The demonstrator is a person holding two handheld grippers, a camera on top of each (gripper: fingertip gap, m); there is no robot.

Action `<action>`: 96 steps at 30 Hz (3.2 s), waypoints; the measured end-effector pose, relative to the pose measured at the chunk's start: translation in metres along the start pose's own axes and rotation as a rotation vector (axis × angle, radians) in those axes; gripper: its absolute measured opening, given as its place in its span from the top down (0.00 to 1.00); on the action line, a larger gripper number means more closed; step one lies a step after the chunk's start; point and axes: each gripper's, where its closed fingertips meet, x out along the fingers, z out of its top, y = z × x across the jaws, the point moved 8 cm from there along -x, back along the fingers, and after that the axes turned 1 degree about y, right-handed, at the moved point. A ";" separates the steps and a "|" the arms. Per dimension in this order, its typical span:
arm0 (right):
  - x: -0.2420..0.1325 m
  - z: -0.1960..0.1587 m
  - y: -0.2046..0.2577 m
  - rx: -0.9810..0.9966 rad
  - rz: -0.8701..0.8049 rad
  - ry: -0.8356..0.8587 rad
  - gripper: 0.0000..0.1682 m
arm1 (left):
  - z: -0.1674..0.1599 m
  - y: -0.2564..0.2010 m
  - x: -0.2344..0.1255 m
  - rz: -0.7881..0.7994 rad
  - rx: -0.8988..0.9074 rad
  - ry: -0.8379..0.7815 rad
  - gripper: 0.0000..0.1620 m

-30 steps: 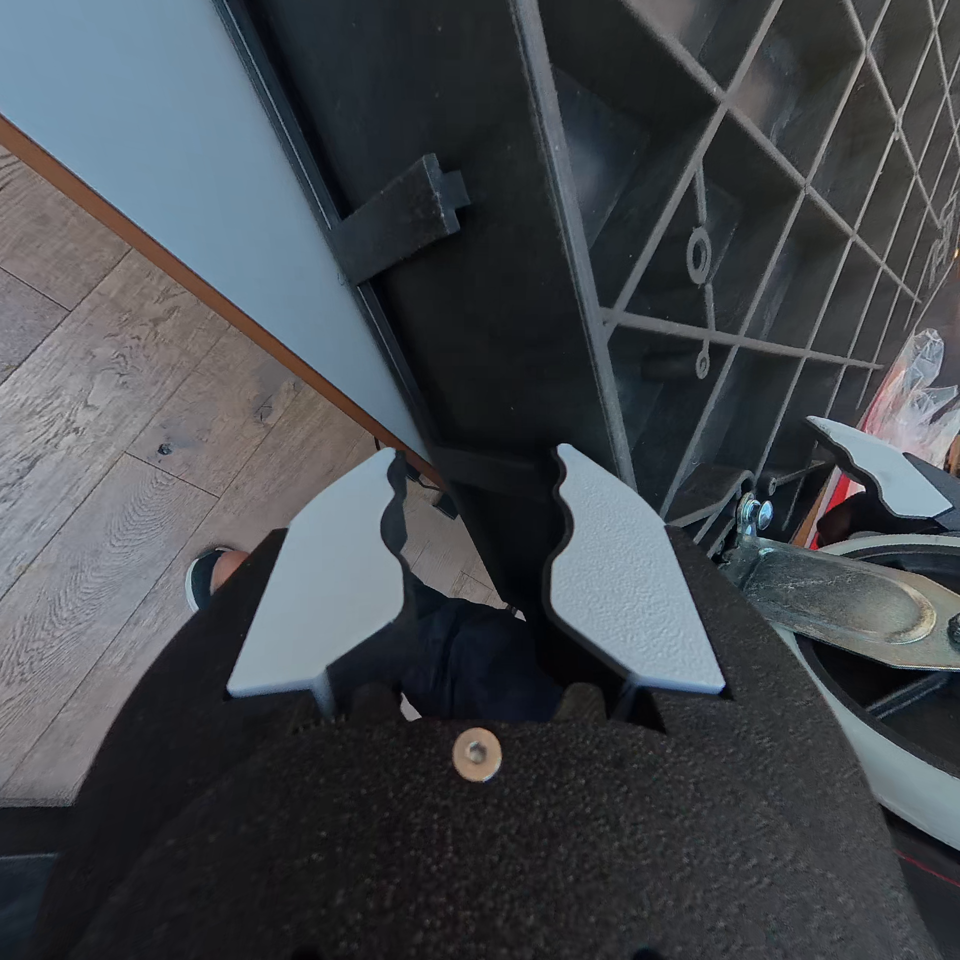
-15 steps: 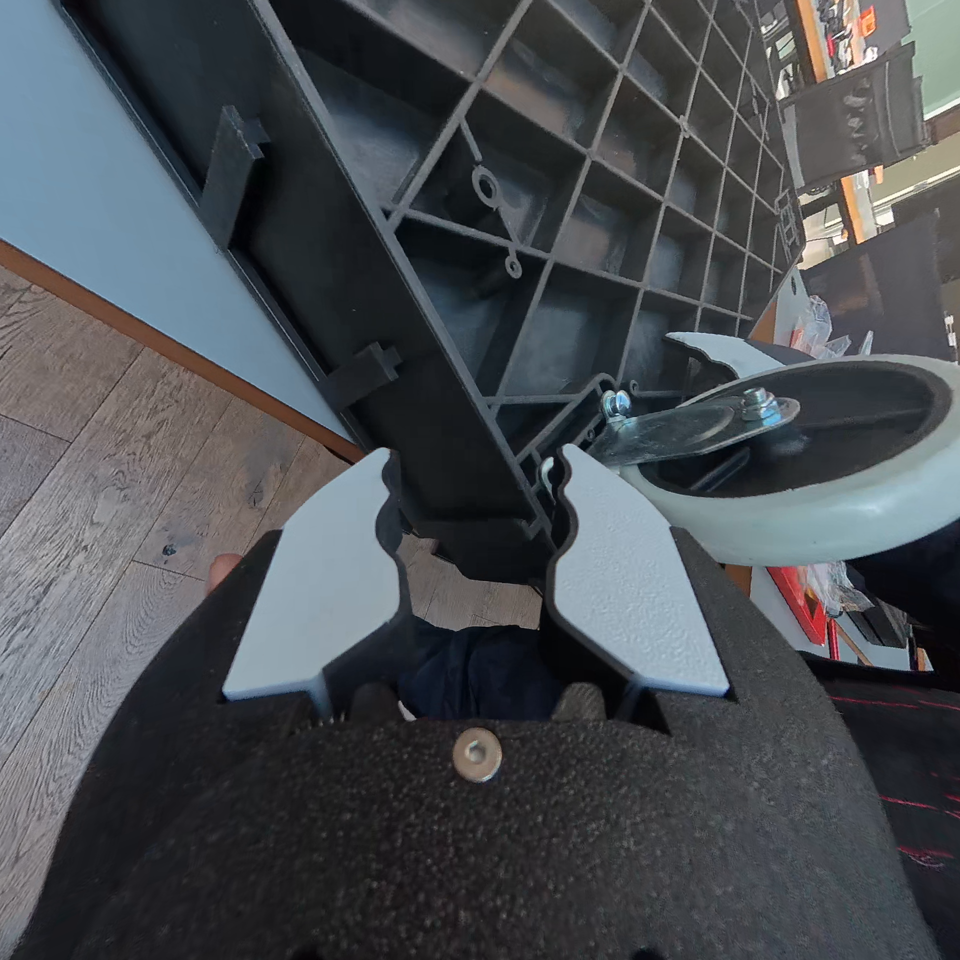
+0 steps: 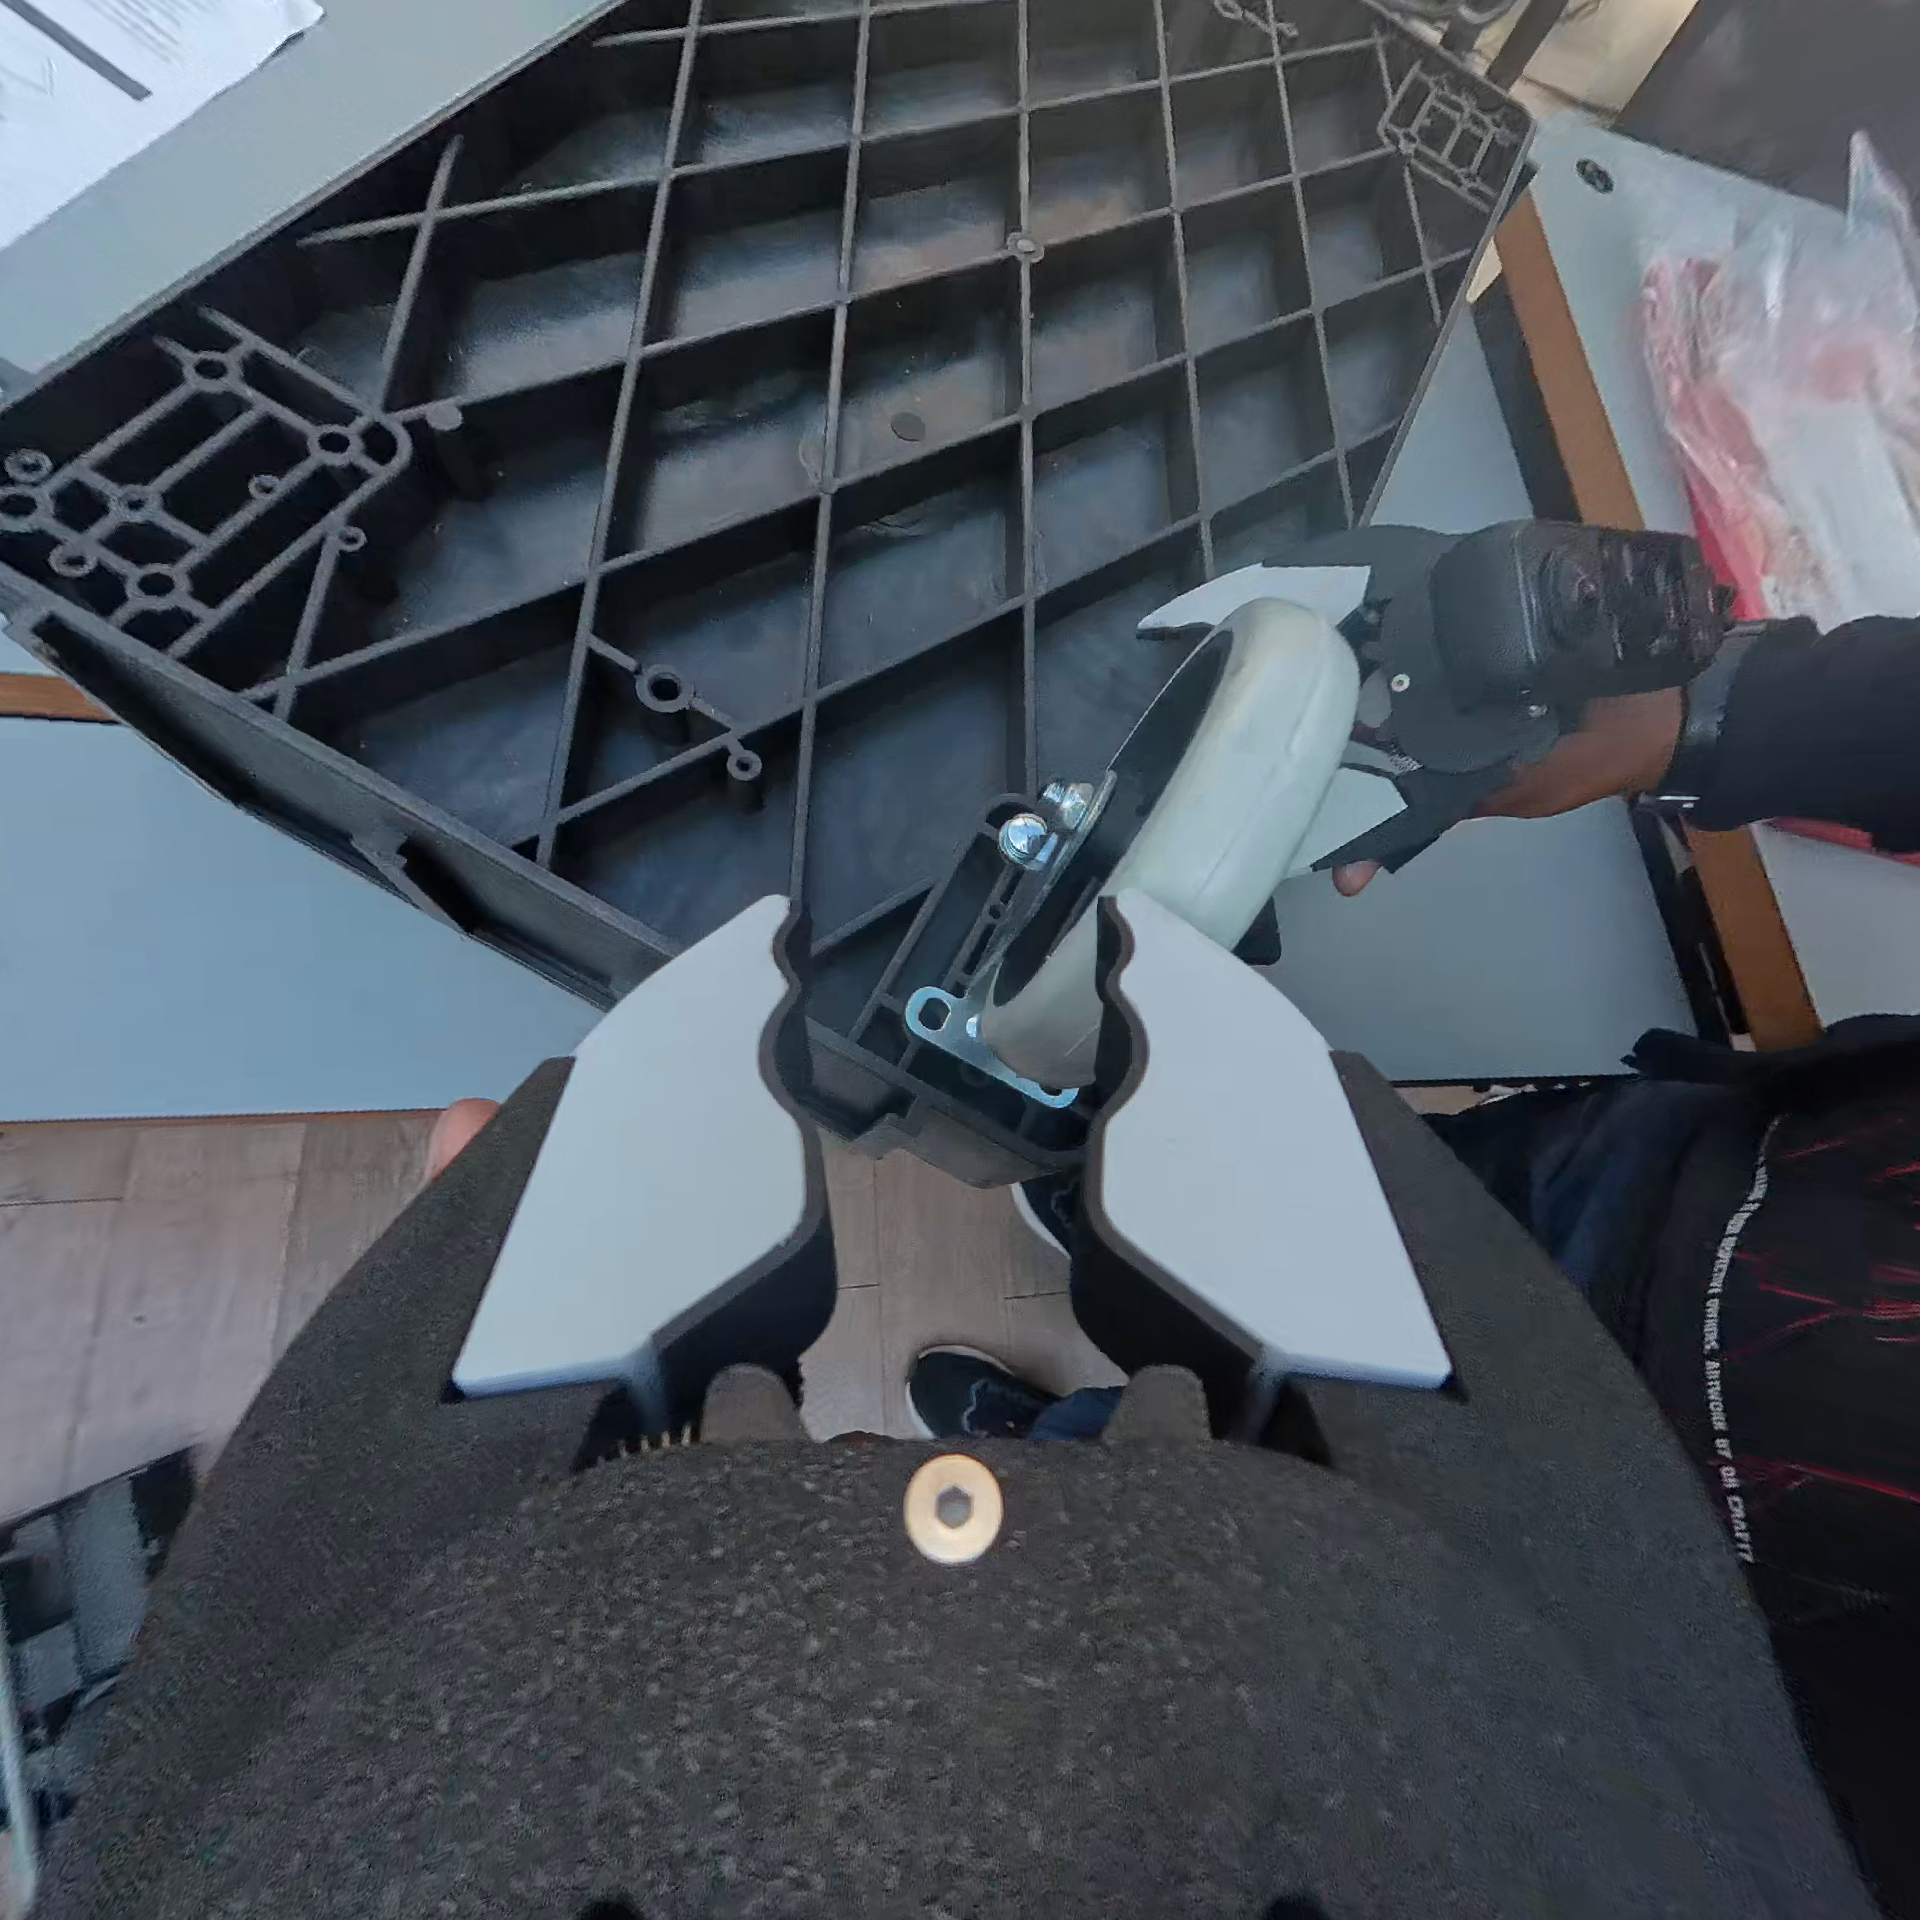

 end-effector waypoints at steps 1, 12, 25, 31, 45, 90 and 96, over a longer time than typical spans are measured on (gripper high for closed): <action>-0.001 0.000 0.000 -0.006 -0.004 -0.003 0.35 | 0.008 -0.002 0.001 0.000 0.052 0.022 0.68; -0.039 -0.016 0.005 0.139 -0.089 -0.096 0.49 | 0.052 -0.042 0.019 -0.156 0.461 0.385 0.63; -0.061 -0.042 0.016 0.170 -0.070 -0.150 0.53 | 0.026 -0.047 0.061 -0.107 0.754 0.812 0.78; -0.062 -0.051 0.016 0.177 -0.054 -0.153 0.54 | 0.023 -0.046 0.061 -0.088 0.710 0.824 0.79; -0.070 -0.054 0.022 0.164 -0.016 -0.170 0.55 | 0.007 -0.040 0.060 -0.084 0.577 0.825 0.80; -0.097 -0.157 0.101 0.276 0.171 0.163 0.57 | -0.291 -0.086 0.038 0.001 -0.556 0.805 0.59; -0.100 -0.148 0.114 0.326 0.120 0.189 0.58 | -0.286 -0.088 0.043 -0.037 -0.393 0.855 0.58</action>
